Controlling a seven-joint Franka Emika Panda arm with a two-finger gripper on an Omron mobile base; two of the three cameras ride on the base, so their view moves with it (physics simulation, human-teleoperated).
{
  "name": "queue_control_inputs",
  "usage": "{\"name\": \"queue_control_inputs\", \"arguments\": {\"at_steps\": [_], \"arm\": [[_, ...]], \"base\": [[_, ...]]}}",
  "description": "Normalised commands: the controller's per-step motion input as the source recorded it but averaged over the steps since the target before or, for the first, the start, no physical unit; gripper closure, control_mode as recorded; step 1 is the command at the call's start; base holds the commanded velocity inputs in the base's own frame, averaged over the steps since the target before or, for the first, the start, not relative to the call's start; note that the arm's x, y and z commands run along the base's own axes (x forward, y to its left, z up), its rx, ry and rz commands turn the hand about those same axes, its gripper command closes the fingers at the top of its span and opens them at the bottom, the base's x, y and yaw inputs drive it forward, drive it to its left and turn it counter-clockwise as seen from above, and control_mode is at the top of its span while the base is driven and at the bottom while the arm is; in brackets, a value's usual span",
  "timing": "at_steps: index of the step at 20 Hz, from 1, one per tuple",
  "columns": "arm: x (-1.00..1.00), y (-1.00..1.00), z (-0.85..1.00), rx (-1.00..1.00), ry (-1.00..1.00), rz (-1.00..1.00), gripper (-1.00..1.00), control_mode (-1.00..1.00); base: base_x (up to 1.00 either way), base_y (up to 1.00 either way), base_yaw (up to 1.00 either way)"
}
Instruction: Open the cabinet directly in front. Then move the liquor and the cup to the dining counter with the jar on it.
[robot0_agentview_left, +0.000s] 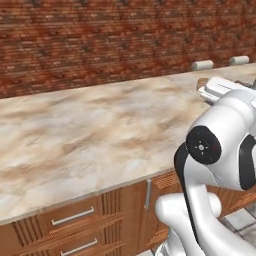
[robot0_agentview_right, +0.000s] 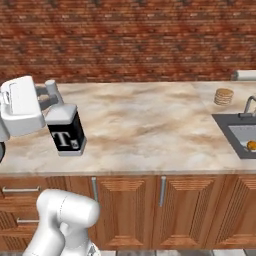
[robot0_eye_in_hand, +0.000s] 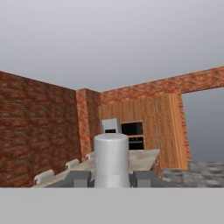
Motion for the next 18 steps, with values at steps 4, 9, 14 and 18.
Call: {"name": "queue_control_inputs", "arguments": {"at_steps": [4, 9, 14, 18], "arm": [[0.0, 0.0, 0.0, 0.0, 0.0, 0.0, 1.0, 1.0], [0.0, 0.0, 0.0, 0.0, 0.0, 0.0, 1.0, 1.0], [0.0, 0.0, 0.0, 0.0, 0.0, 0.0, 1.0, 1.0], [0.0, 0.0, 0.0, 0.0, 0.0, 0.0, 1.0, 1.0]], "base": [[0.37, 0.0, -0.34], [0.46, 0.0, -0.3], [0.61, -0.02, -0.12], [0.38, -0.33, 0.0]]}}
